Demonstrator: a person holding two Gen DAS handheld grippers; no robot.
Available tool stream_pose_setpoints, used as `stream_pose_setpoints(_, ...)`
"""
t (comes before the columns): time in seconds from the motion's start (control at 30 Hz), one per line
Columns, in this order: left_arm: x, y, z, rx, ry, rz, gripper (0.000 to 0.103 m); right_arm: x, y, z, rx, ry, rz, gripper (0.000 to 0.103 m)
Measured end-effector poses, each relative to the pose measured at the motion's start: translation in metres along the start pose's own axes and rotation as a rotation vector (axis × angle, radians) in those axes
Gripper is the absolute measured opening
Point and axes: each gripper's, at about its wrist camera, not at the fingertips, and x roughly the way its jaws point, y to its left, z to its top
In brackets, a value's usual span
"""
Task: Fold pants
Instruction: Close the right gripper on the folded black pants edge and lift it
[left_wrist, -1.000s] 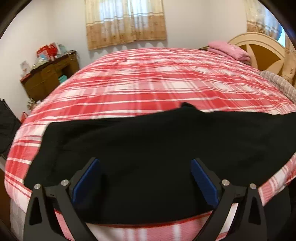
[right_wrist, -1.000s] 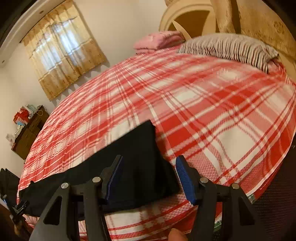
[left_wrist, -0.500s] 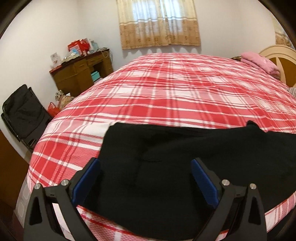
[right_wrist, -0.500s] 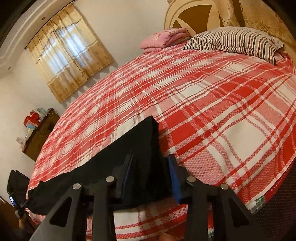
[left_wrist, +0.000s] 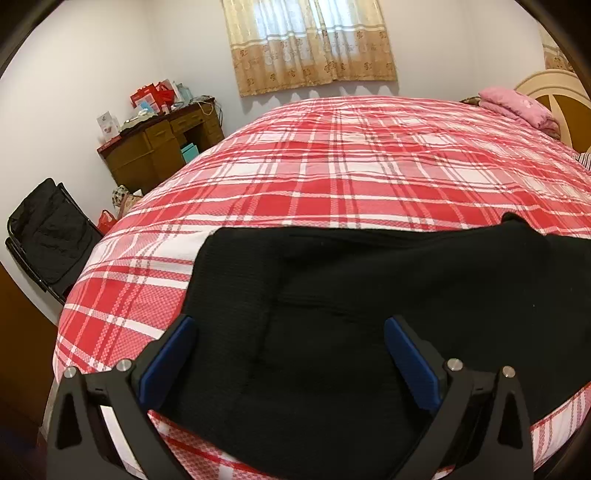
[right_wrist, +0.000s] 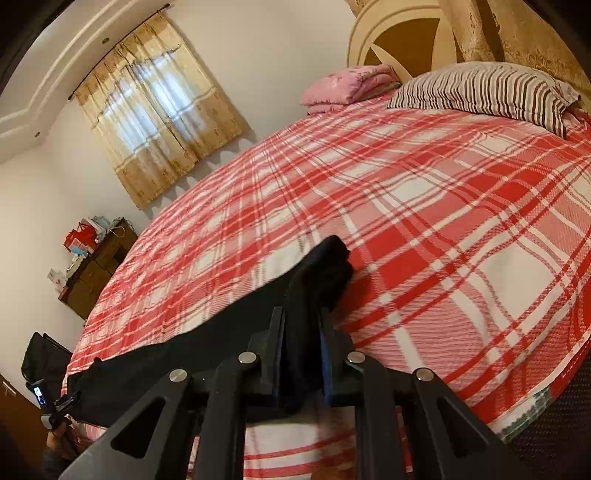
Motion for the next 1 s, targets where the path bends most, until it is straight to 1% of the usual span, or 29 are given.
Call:
stream_pose_setpoints(0.17, -0.001, 0.0, -0.001, 0.007, 0.0, -0.011, 0.103, -0.004, 0.023, 0.0, -0.03, -0.028, 0.026, 0.016)
stream_pose_setpoints(0.33, -0.001, 0.0, -0.001, 0.012, -0.001, -0.013, 0.103, -0.005, 0.047, -0.001, -0.068, -0.033, 0.063, 0.015)
stream_pose_setpoints(0.6, -0.002, 0.0, -0.001, 0.015, 0.007, -0.014, 0.103, 0.002, 0.085, -0.008, -0.12, -0.011, 0.129, 0.015)
stream_pose_setpoints(0.8, -0.003, 0.002, 0.001, 0.01, 0.015, -0.023, 0.103, 0.009, 0.104, -0.016, -0.146, 0.008, 0.158, 0.015)
stream_pose_setpoints(1.0, -0.01, 0.013, 0.007, -0.025, -0.024, -0.032, 0.103, 0.016, 0.119, -0.023, -0.161, 0.031, 0.182, 0.015)
